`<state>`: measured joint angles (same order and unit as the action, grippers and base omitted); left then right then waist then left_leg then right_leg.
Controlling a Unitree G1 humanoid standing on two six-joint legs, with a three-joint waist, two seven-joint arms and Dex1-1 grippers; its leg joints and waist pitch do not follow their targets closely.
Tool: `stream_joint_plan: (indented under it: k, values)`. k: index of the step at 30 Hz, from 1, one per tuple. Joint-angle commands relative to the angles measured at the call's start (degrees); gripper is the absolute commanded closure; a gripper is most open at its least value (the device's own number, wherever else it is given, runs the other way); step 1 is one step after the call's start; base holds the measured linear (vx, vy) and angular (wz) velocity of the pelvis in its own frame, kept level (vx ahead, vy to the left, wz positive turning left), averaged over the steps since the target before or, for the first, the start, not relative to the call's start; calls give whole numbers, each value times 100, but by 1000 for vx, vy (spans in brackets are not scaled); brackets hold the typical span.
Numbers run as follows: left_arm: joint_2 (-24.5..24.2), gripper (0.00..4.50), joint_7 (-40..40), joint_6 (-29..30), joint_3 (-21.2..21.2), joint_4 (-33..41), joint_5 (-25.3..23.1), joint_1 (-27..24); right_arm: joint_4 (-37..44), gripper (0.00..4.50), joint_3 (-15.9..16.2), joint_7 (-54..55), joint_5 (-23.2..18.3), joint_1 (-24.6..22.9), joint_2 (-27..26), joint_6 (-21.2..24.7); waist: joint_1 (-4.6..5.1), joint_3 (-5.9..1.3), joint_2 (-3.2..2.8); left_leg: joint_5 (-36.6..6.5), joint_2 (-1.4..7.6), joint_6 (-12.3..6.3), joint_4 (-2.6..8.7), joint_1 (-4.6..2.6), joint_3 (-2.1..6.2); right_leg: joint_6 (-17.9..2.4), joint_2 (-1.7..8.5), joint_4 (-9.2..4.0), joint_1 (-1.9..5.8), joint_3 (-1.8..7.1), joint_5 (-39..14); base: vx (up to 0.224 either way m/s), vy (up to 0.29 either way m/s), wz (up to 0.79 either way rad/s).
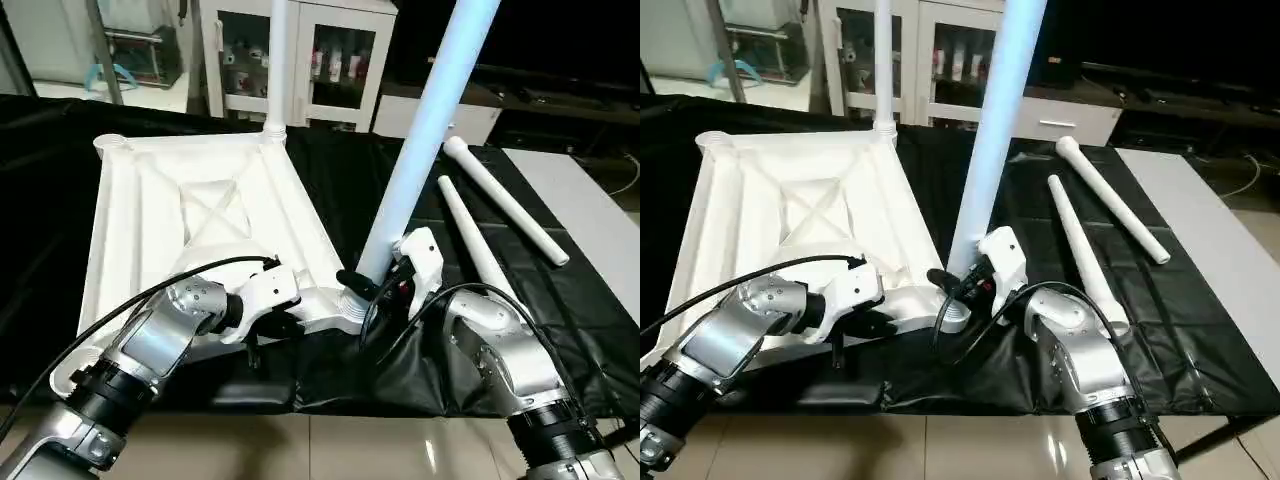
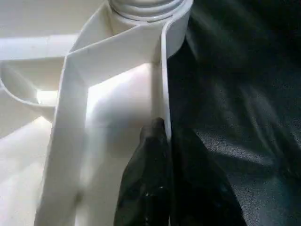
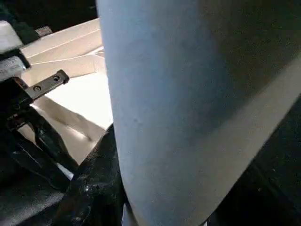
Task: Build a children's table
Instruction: Insert table leg to table base
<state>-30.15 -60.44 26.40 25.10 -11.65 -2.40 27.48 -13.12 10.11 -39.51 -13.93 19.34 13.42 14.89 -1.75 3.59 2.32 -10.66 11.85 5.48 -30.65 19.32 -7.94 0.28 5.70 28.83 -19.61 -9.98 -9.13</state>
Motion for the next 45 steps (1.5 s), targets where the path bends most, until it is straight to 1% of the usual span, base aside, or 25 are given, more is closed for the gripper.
stream_joint_plan:
  k: [1,2,3,4,5,6,7,8,9,10,11,12,13,14,15,16,20,29,31,34,36,37,39,42,45]
  values:
    - [-105,450,34,141,59,-100,-208,-37,-519,265,-4,30,129,-334,136,431,118,-74,-160,-4238,202,294,440,-139,152,139,363,-575,7,16,-4699,0,0,0]
    - [-83,450,73,126,36,-87,-201,-38,-467,265,-70,21,54,-324,110,425,-14,-93,-228,-4820,424,388,852,242,177,-98,257,283,397,306,-3481,0,0,0]
    - [-56,450,123,128,18,-82,-191,-29,-416,265,-123,-7,-18,-313,94,411,-278,-46,-289,-5326,479,511,1205,322,-94,-458,44,818,297,460,-2072,0,0,0]
    - [-44,450,139,131,13,-80,-185,-23,-379,265,-146,-26,-54,-308,90,399,-227,-48,-116,-5022,377,359,1107,117,-186,-413,45,696,92,601,-2234,-3,-109,37]
    - [-35,450,151,133,10,-78,-180,-19,-349,265,-164,-41,-82,-303,87,390,-280,23,291,-3037,-175,198,-405,-766,-263,75,401,-852,-989,631,-5789,104,-111,19]
    - [-10,450,185,128,15,-91,-180,2,-235,265,-184,-100,-146,-284,102,393,-216,-8,193,-1078,-212,-216,-683,-315,-4,-2,895,-797,-558,1048,-6985,104,-111,19]
    - [-4,450,194,124,18,-94,-184,8,-204,265,-174,-120,-150,-277,117,399,-346,-187,131,-717,2,-120,-96,240,147,-49,793,-224,169,1013,-5555,148,-5,-29]
    - [-4,450,194,124,18,-94,-184,8,-204,265,-174,-120,-150,-277,117,399,-375,-285,34,-571,95,4,140,135,129,-213,534,-62,127,885,-4118,101,42,-15]
    - [-6,450,195,156,23,-71,-180,9,-209,265,-121,-147,-87,-250,159,415,-269,-298,-12,-1033,187,-24,232,-166,91,-587,236,110,-164,799,-2123,101,42,-15]
    - [-5,450,183,165,23,-59,-170,5,-218,265,-97,-153,-52,-239,178,418,-190,-291,7,-1046,183,24,242,-100,86,-777,183,212,-109,792,-1451,0,0,0]
    - [-5,450,183,165,23,-59,-170,5,-218,265,-97,-153,-52,-239,178,418,-159,-233,-21,-1619,179,44,315,-71,18,-1000,180,153,-103,820,-1465,0,0,0]
    - [-3,450,177,166,24,-47,-163,-2,-227,265,-70,-173,-16,-231,200,429,-112,-215,21,-2384,127,22,274,-158,-45,-954,186,40,-198,836,-2410,0,0,0]
    - [-3,450,172,161,23,-35,-156,-9,-227,265,-47,-198,11,-229,224,437,-107,-224,31,-2616,89,0,243,-194,-58,-828,228,-48,-248,879,-3101,0,0,0]
    - [-3,450,170,163,22,-29,-153,-11,-225,265,-36,-209,23,-229,235,437,-106,-225,22,-2594,93,-12,252,-168,-43,-760,239,-63,-239,896,-3257,0,0,0]
    - [-5,450,175,153,21,-22,-154,-20,-225,265,-14,-226,34,-235,255,429,-87,-241,31,-2483,114,-18,287,-89,-9,-638,251,-64,-191,897,-3332,0,0,0]
    - [-5,450,176,151,21,-22,-154,-22,-226,265,-10,-230,36,-236,258,427,-89,-249,35,-2426,120,-14,293,-67,-1,-590,256,-65,-180,893,-3319,0,0,0]
    - [-27,450,173,138,14,13,-134,-52,-199,265,51,-287,66,-258,284,455,-90,-265,51,-2247,128,-21,315,-49,-20,-595,243,-66,-180,899,-3028,0,0,0]
    - [-30,450,224,213,-111,134,-41,-115,-415,265,98,-86,248,-199,243,366,-91,-281,64,-2201,126,-1,315,-38,-20,-572,252,-61,-178,901,-3101,0,0,0]
    - [-6,450,283,323,-169,169,-4,-152,-542,265,57,42,284,-115,173,296,-67,-280,45,-2315,123,34,317,-43,-10,-558,247,-70,-188,888,-3196,0,0,0]
    - [132,450,599,668,-319,252,15,-254,-949,265,-64,451,389,169,-55,59,13,-269,60,-2498,107,81,313,-30,13,-540,251,-100,-198,856,-3450,0,0,0]
    - [164,450,658,736,-339,281,18,-273,-1029,265,-93,540,407,229,-102,22,49,-278,63,-2483,102,57,315,-2,31,-460,258,-118,-172,843,-3564,0,0,0]
    - [345,450,937,1076,-431,455,21,-336,-1421,265,-229,932,447,517,-302,-157,74,-281,79,-2482,108,57,311,-7,30,-477,263,-106,-186,846,-3535,0,0,0]
    - [411,450,1033,1195,-463,517,19,-353,-1568,265,-279,1065,460,622,-369,-227,113,-284,69,-2467,105,81,313,0,36,-527,255,-103,-182,836,-3471,0,0,0]
    - [650,450,1373,1461,-579,612,-23,-353,-2032,265,-446,1408,455,923,-543,-437,173,-299,80,-2268,112,37,304,24,5,-741,226,-58,-169,858,-2798,0,0,0]
    - [1000,450,1800,1747,-682,704,-80,-325,-2626,265,-644,1814,414,1313,-746,-670,206,-304,45,-2097,104,37,286,30,-21,-946,216,-5,-158,872,-2383,0,0,0]
